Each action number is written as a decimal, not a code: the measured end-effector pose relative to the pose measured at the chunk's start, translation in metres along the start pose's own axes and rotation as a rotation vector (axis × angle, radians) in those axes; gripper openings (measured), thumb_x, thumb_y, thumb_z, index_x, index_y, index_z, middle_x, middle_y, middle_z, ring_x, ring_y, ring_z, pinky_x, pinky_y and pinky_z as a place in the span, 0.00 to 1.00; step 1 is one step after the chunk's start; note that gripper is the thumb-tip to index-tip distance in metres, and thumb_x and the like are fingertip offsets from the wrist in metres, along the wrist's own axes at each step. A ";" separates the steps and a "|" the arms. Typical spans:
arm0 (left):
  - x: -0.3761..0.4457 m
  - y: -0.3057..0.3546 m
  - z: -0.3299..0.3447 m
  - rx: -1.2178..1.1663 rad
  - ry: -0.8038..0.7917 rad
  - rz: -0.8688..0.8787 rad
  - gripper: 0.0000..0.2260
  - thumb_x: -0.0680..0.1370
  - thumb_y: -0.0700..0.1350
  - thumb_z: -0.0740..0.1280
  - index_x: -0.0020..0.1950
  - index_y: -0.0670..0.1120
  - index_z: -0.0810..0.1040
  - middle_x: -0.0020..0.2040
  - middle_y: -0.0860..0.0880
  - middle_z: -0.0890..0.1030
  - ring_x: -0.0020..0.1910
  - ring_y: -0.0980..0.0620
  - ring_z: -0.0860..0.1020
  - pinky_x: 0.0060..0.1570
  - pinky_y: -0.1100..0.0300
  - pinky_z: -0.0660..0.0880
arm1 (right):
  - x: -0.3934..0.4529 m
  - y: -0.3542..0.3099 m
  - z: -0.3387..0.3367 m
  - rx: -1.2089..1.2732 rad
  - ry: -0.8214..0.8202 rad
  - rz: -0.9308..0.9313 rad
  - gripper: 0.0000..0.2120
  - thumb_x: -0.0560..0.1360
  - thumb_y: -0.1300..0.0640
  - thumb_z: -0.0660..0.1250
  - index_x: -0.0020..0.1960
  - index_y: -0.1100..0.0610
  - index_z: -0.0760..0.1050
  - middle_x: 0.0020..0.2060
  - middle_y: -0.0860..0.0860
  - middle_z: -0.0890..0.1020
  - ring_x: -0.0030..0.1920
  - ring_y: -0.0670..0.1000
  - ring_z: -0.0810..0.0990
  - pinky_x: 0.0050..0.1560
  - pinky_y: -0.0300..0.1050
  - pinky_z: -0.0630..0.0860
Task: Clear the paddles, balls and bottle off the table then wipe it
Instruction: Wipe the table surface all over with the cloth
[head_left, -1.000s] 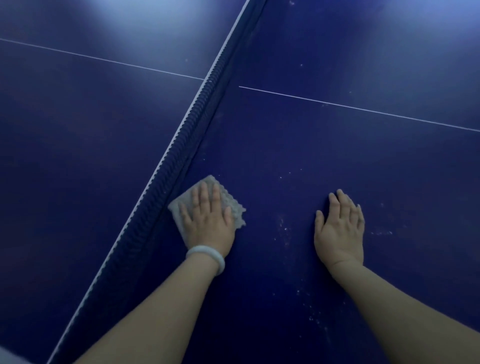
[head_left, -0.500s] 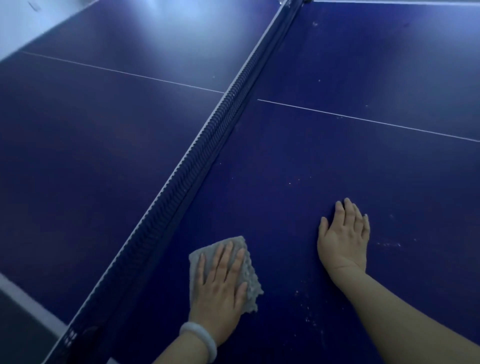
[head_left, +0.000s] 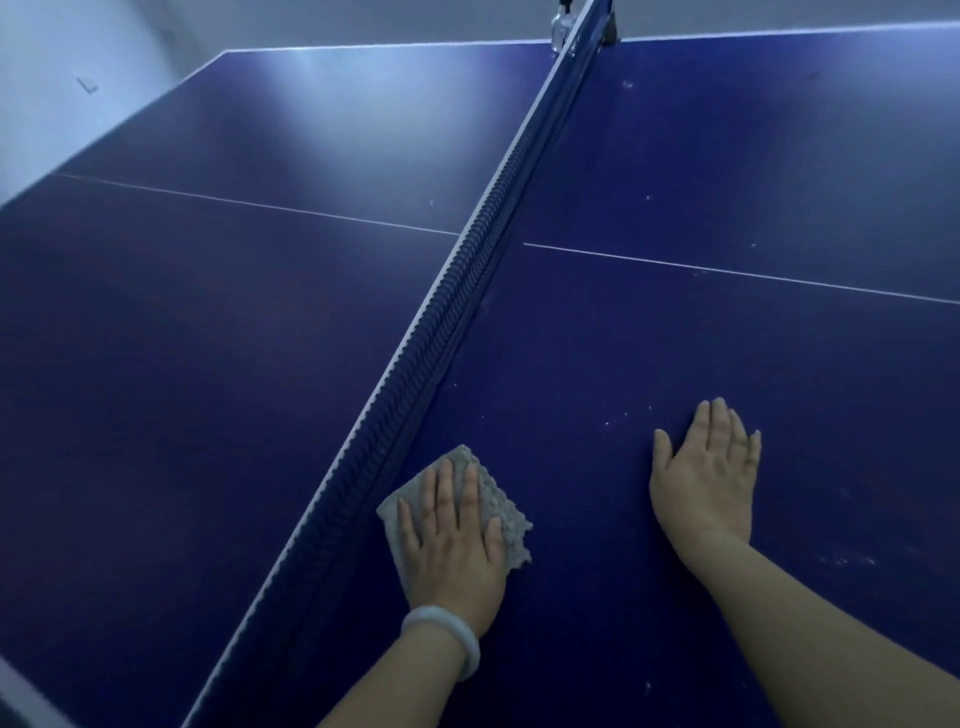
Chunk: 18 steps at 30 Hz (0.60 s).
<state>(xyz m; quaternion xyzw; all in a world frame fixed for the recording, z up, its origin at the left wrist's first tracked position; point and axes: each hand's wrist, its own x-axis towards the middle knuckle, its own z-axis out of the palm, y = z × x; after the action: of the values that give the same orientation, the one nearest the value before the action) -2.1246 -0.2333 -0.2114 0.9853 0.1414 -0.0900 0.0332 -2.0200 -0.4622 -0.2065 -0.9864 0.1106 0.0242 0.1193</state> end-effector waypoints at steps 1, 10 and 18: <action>0.015 -0.001 -0.002 -0.001 0.001 -0.005 0.28 0.76 0.59 0.30 0.75 0.54 0.27 0.77 0.51 0.29 0.75 0.53 0.28 0.74 0.44 0.32 | 0.000 0.000 0.002 -0.016 0.014 0.007 0.33 0.82 0.42 0.42 0.79 0.62 0.47 0.79 0.56 0.51 0.79 0.54 0.47 0.78 0.54 0.41; 0.172 0.017 -0.031 -0.035 0.031 0.156 0.29 0.79 0.59 0.37 0.79 0.53 0.37 0.80 0.51 0.38 0.78 0.52 0.36 0.76 0.44 0.38 | 0.003 -0.002 0.008 -0.014 0.060 0.029 0.35 0.80 0.40 0.42 0.79 0.60 0.50 0.79 0.54 0.53 0.79 0.51 0.48 0.78 0.51 0.40; 0.113 0.044 -0.017 0.027 0.036 0.645 0.29 0.81 0.57 0.47 0.81 0.52 0.45 0.81 0.51 0.44 0.79 0.51 0.42 0.75 0.42 0.40 | 0.004 -0.004 0.004 -0.009 0.039 0.053 0.35 0.79 0.40 0.42 0.79 0.59 0.50 0.79 0.53 0.53 0.79 0.51 0.48 0.79 0.50 0.41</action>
<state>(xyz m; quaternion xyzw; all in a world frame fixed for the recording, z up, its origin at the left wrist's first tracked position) -2.0030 -0.2430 -0.2143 0.9811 -0.1788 -0.0590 0.0442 -2.0154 -0.4580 -0.2095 -0.9839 0.1389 0.0086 0.1118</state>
